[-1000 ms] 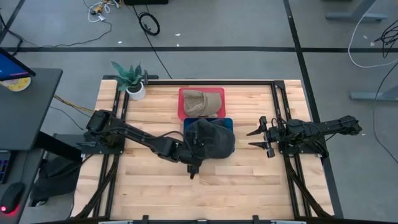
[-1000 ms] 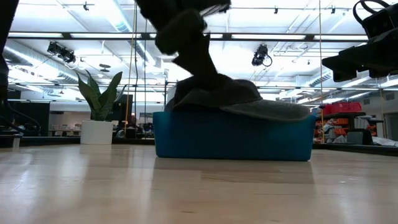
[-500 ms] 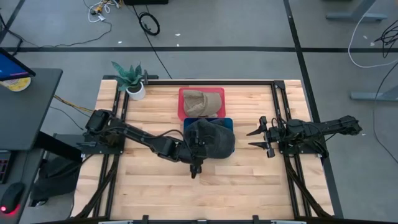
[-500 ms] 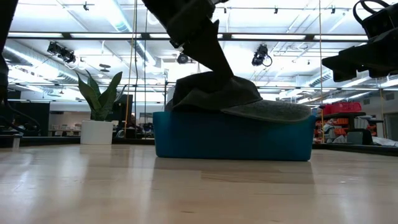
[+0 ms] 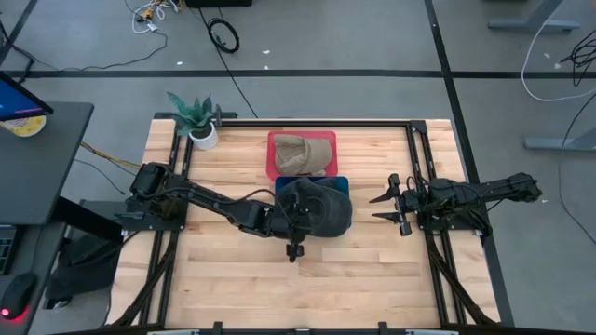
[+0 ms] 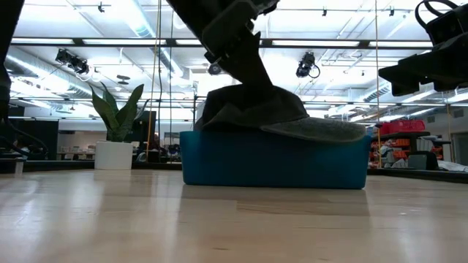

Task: Pick & Place hat
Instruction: Put the black cap into the blue bin, then return to Home Position

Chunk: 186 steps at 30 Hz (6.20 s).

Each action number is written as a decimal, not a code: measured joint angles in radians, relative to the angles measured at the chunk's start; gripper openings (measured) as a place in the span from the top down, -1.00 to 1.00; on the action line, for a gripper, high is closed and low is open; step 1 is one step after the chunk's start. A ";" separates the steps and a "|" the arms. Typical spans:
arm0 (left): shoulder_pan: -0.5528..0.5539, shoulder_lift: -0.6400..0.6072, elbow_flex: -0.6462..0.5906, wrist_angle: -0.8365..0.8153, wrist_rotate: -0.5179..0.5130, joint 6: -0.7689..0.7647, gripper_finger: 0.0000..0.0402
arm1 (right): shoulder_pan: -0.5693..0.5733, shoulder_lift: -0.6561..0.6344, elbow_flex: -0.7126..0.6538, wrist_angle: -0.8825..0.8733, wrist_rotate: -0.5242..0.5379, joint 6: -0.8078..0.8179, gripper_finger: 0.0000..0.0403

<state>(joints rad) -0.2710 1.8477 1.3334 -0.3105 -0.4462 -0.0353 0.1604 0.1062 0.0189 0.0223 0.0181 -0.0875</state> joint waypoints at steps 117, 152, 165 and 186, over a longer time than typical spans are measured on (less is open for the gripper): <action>-0.092 -0.123 0.000 -0.073 0.164 0.129 0.12 | 0.000 0.001 0.000 0.003 0.000 0.000 0.08; 0.306 -1.081 -1.163 0.953 0.337 0.144 0.12 | 0.000 0.001 0.000 0.007 0.000 0.000 0.08; 0.382 -1.353 -1.280 0.925 0.385 0.107 0.12 | 0.000 0.001 0.000 0.007 0.000 0.000 0.08; 0.393 -1.840 -1.266 0.547 0.407 0.094 0.12 | 0.000 0.001 0.000 0.006 0.000 0.000 0.08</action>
<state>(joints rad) 0.1215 0.0072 0.0669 0.2365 -0.0395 0.0587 0.1607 0.1070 0.0186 0.0283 0.0180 -0.0877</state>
